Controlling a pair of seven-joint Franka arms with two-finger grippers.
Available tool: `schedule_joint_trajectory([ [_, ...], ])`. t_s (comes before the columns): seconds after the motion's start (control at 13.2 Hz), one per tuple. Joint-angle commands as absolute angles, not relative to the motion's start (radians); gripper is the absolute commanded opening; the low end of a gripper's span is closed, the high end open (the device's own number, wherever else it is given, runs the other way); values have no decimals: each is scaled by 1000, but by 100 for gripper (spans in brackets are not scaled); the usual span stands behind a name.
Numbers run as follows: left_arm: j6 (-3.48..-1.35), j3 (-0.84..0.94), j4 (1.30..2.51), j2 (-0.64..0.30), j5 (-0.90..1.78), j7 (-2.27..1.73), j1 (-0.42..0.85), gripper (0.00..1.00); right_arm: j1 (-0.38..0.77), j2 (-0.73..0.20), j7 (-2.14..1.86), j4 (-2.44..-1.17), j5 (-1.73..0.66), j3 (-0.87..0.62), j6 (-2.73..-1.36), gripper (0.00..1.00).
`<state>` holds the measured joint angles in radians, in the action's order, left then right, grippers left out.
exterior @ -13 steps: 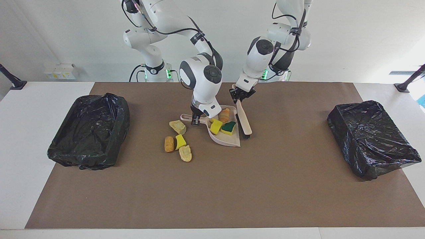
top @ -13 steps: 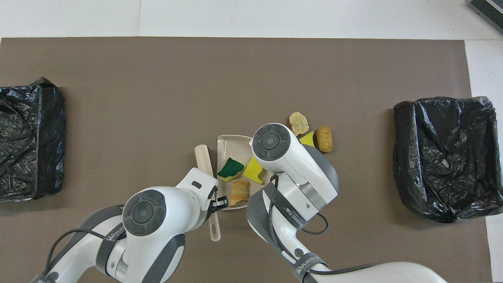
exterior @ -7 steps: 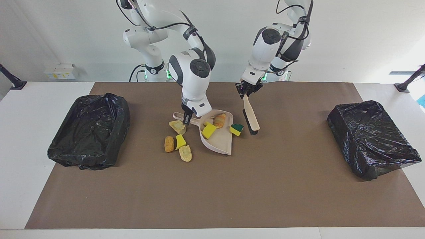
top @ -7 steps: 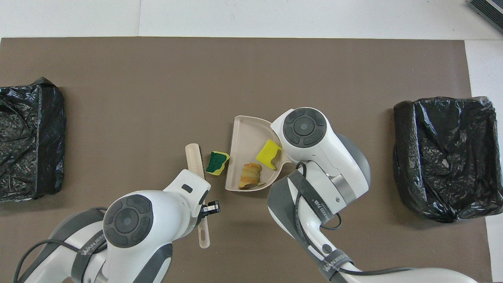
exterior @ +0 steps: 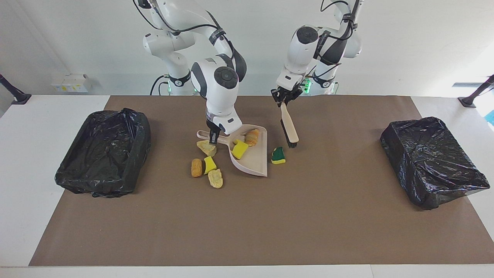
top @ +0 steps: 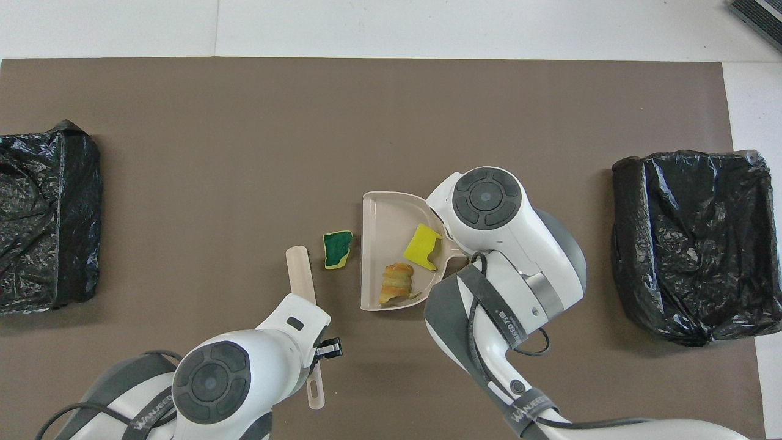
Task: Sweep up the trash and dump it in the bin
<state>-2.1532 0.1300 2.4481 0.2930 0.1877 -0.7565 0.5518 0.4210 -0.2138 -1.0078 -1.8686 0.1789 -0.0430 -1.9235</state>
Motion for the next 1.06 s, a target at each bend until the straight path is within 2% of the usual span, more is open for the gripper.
schedule_joint_trajectory([
  [0.0,-2254,130,2436,195,175,-709,491,0,387,-202,-1124,-1901,166,-48,-1982,0],
  [0.23,-2299,132,2418,120,192,-592,483,0,406,-225,-1057,-1901,167,-51,-2000,0],
  [0.46,-2316,137,2414,118,199,-560,500,0,465,-239,-933,-1899,167,-49,-1996,0],
  [0.68,-2329,137,2401,120,239,-540,572,0,471,-241,-911,-1899,167,-49,-1985,0],
  [0.99,-2324,137,2274,75,247,-555,657,0,471,-241,-911,-1899,167,-49,-1985,0],
])
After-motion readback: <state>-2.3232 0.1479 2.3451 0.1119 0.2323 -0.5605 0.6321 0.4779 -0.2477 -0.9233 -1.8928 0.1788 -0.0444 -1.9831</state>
